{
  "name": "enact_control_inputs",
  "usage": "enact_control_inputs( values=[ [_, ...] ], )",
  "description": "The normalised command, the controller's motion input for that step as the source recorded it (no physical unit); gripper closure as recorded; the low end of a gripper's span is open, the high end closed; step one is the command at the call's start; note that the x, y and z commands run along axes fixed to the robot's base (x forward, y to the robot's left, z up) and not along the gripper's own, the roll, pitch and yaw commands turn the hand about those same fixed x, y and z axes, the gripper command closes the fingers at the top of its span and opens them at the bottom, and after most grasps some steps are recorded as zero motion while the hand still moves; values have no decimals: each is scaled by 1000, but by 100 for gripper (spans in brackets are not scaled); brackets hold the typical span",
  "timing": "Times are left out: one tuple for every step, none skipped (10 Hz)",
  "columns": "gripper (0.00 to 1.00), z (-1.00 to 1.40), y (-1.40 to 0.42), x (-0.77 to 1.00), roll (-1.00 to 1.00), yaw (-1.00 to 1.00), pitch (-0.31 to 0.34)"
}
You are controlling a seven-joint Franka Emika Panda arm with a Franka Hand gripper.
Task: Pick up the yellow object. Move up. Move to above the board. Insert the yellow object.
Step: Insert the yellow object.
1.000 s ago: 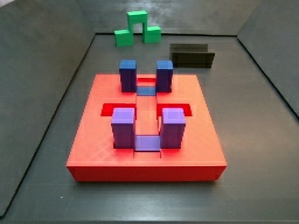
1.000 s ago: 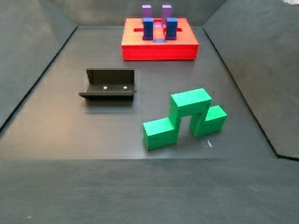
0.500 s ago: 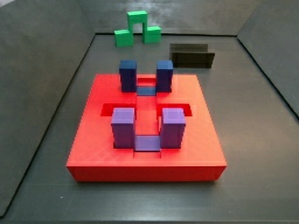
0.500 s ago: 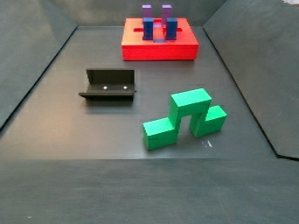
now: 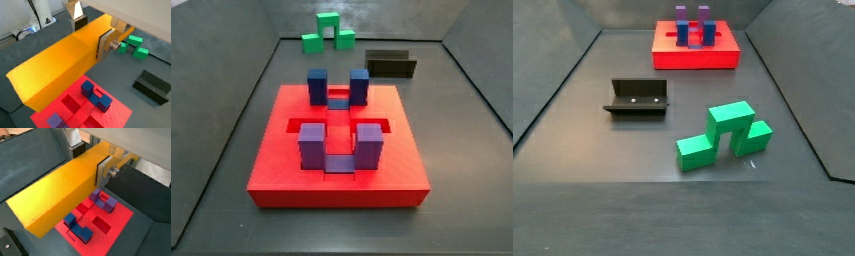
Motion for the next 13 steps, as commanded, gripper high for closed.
enact_control_inputs(
  values=[
    [100, -846, 0, -6, 20, 0, -40],
    [100, -1000, 0, 0, 101, 0, 0],
    [100, -1000, 0, 0, 139, 0, -3],
    [100, -1000, 0, 0, 87, 0, -7],
    [100, -1000, 0, 0, 81, 0, -9],
    [100, -1000, -6, 0, 73, 0, -9],
    [100, -1000, -103, 0, 76, 0, -7],
    [100, -1000, -234, 0, 83, 0, -9],
    [100, -1000, -331, 69, 77, 9, -7],
    [100, -1000, -369, 214, 63, 6, 0],
    [100, -1000, -323, 383, 96, 0, 36],
    [100, -994, -240, 434, 97, 0, 44],
    [100, -966, -157, 491, 106, 0, 64]
  ],
)
